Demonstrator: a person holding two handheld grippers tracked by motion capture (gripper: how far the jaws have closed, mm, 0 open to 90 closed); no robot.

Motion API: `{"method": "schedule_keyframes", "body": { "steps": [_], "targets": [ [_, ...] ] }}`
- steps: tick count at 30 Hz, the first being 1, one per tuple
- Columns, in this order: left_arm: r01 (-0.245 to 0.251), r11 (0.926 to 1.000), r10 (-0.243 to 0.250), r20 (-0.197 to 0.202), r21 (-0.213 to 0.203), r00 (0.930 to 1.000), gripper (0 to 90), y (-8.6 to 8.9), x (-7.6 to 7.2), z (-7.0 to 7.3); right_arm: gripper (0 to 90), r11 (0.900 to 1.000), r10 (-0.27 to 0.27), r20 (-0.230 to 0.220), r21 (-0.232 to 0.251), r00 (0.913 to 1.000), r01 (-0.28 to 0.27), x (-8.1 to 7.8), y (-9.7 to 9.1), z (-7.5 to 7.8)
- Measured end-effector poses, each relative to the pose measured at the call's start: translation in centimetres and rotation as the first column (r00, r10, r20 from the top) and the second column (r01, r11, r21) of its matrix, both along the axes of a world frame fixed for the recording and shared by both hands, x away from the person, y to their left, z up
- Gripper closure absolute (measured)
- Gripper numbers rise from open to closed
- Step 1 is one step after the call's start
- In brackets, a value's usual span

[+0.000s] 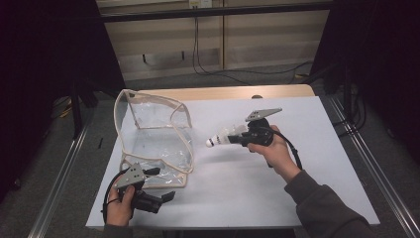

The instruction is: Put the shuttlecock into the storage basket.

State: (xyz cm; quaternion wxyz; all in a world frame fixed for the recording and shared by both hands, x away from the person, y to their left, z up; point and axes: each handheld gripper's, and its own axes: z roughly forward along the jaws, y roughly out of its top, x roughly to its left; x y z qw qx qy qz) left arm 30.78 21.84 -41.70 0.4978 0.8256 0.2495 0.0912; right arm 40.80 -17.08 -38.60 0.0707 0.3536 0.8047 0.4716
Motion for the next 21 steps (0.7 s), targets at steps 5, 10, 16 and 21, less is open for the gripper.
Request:
{"method": "schedule_keyframes", "body": {
  "steps": [5, 10, 16, 21],
  "targets": [
    [-0.002, 1.0000, 0.002, 0.001, -0.007, 1.0000, 3.1, 0.0, -0.1, 0.0, 87.9, 1.0000, 0.005, 0.005, -0.001, 1.0000, -0.005, 0.0, -0.2, 0.5],
    [0.001, 1.0000, -0.001, 0.002, -0.005, 1.0000, 3.2, 0.0, -0.1, 0.0, 87.9, 1.0000, 0.008, 0.006, 0.004, 0.9999, -0.008, 0.1, -0.2, 1.0],
    [-0.002, 1.0000, 0.002, 0.003, -0.002, 1.0000, 3.2, 0.0, -0.1, 0.0, 87.9, 0.9999, 0.010, 0.012, 0.005, 0.9999, -0.010, 0.1, 0.0, 1.6],
    [-0.001, 1.0000, 0.001, 0.002, -0.003, 1.0000, 3.2, 0.0, 0.0, 0.0, 87.9, 0.9998, 0.010, 0.012, 0.014, 0.9999, -0.010, 0.2, 0.0, 1.8]
  ]
}}
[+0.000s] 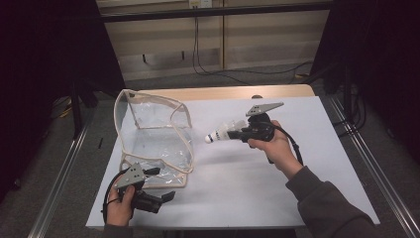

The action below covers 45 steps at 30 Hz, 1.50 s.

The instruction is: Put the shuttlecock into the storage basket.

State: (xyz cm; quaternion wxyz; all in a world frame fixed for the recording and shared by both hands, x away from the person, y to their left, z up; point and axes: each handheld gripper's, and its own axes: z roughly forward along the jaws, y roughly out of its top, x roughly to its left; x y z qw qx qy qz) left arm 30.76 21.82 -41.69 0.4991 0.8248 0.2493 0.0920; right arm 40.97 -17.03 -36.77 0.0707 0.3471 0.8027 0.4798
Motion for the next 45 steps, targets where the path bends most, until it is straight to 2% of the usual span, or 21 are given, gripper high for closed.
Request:
{"method": "schedule_keyframes", "body": {
  "steps": [26, 45],
  "targets": [
    [0.000, 1.0000, 0.000, 0.000, 0.009, 1.0000, 2.8, -0.1, 0.1, 0.0, 87.9, 0.9989, 0.015, 0.003, 0.045, 0.9999, -0.015, -0.2, 0.6, 2.1],
    [0.000, 1.0000, 0.000, 0.001, 0.006, 1.0000, 2.8, -0.1, 0.1, 0.0, 87.9, 0.9989, 0.017, 0.026, 0.043, 0.9995, -0.018, -0.3, 1.1, 3.8]
  ]
}}
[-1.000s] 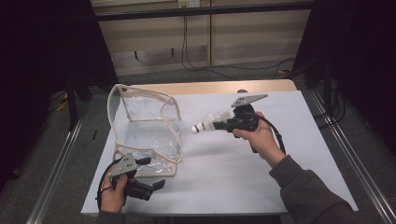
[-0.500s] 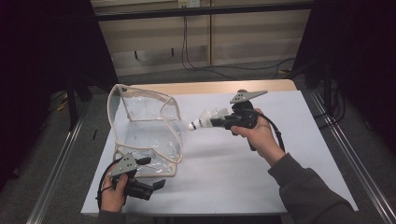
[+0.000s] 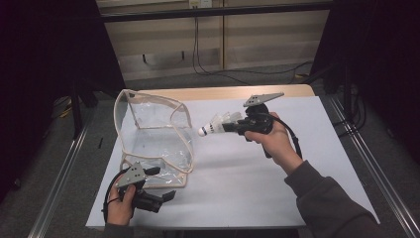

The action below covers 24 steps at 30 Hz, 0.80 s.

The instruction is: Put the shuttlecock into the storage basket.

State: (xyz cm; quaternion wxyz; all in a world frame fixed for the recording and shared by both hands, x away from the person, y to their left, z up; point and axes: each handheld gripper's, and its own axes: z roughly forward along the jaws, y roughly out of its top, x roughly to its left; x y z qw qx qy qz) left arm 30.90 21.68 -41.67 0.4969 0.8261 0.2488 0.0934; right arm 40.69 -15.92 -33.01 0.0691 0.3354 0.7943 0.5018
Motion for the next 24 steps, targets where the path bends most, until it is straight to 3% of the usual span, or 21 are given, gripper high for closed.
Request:
{"method": "schedule_keyframes", "body": {
  "steps": [24],
  "targets": [
    [0.001, 1.0000, -0.001, -0.004, 0.001, 1.0000, 2.5, 0.0, 0.1, 0.0, 87.9, 0.9996, 0.015, 0.023, -0.026, 0.9996, -0.014, 0.4, 0.8, 2.2]
  ]
}}
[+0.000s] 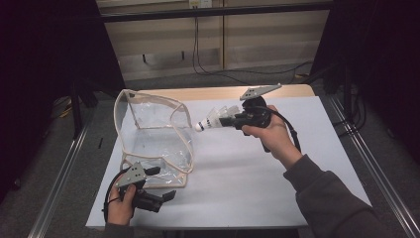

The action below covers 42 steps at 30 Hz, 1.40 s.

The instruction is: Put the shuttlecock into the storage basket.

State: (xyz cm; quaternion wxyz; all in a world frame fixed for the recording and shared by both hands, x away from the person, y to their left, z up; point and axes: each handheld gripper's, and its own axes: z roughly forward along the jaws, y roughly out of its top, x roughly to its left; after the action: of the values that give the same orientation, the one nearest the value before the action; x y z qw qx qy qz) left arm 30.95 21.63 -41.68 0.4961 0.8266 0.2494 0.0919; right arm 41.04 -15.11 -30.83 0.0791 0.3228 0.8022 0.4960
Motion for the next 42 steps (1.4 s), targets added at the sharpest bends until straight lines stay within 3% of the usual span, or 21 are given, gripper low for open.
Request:
{"method": "schedule_keyframes", "body": {
  "steps": [42],
  "targets": [
    [-0.005, 1.0000, 0.005, 0.004, -0.002, 1.0000, 2.5, -0.1, 0.0, 0.0, 87.9, 0.9998, 0.011, 0.044, -0.016, 0.9990, -0.011, 0.2, 2.2, 3.8]
  ]
}}
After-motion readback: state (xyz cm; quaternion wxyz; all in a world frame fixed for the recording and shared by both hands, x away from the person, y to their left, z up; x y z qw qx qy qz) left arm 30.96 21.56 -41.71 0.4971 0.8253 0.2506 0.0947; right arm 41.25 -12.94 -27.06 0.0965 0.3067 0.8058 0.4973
